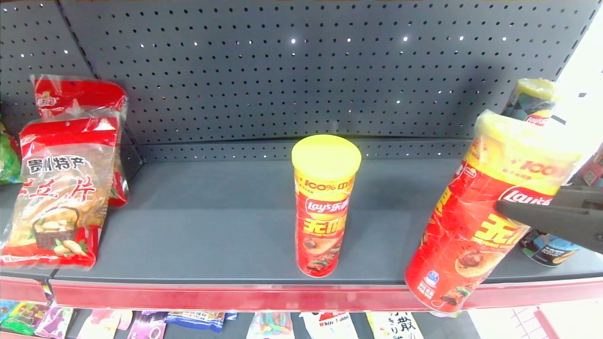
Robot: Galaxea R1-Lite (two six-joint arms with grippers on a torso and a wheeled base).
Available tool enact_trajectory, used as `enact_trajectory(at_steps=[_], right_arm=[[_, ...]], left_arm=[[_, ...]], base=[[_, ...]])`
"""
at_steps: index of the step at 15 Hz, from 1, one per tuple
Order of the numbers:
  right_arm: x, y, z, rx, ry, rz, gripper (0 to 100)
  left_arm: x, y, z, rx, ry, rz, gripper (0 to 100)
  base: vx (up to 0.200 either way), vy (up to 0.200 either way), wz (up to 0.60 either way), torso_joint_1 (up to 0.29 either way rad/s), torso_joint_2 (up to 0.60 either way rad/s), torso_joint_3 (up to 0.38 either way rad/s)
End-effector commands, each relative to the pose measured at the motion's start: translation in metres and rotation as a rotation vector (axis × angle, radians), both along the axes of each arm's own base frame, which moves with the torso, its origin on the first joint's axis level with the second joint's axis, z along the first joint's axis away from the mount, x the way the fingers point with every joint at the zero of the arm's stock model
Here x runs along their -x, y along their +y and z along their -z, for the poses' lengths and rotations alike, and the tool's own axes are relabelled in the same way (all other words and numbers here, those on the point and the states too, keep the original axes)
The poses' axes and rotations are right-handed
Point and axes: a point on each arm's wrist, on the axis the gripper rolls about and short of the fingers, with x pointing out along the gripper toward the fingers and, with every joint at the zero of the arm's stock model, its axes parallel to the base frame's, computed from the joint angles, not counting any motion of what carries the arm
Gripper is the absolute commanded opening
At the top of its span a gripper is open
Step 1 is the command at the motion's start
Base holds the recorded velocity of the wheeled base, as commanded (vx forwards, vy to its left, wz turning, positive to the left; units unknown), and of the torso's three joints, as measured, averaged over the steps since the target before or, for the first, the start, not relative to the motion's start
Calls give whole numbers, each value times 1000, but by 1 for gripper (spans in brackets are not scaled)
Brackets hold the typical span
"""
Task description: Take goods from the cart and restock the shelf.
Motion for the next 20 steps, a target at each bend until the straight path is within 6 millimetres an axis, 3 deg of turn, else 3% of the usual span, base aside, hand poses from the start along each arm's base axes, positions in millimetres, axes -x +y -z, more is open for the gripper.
enact_trajectory(at_steps=[1, 5, 10, 17, 20], right_arm=[[2, -1, -2, -6, -9, -1, 0], [-6, 1, -1, 8, 8, 30, 0], [-53, 27, -5, 24, 4, 65, 0], [-99, 54, 3, 35, 23, 76, 0], [-129, 71, -13, 15, -13, 91, 0]], left_arm=[[1, 0, 1, 6, -13, -16, 100], [4, 1, 2, 35, -57, -15, 100], [4, 1, 2, 28, -55, -15, 100], [4, 1, 3, 28, -54, -15, 100], [4, 1, 2, 28, -55, -15, 100]], base=[[0, 0, 0, 0, 0, 0], [0, 0, 0, 0, 0, 0], [0, 0, 0, 0, 0, 0], [0, 0, 0, 0, 0, 0], [0, 0, 0, 0, 0, 0]])
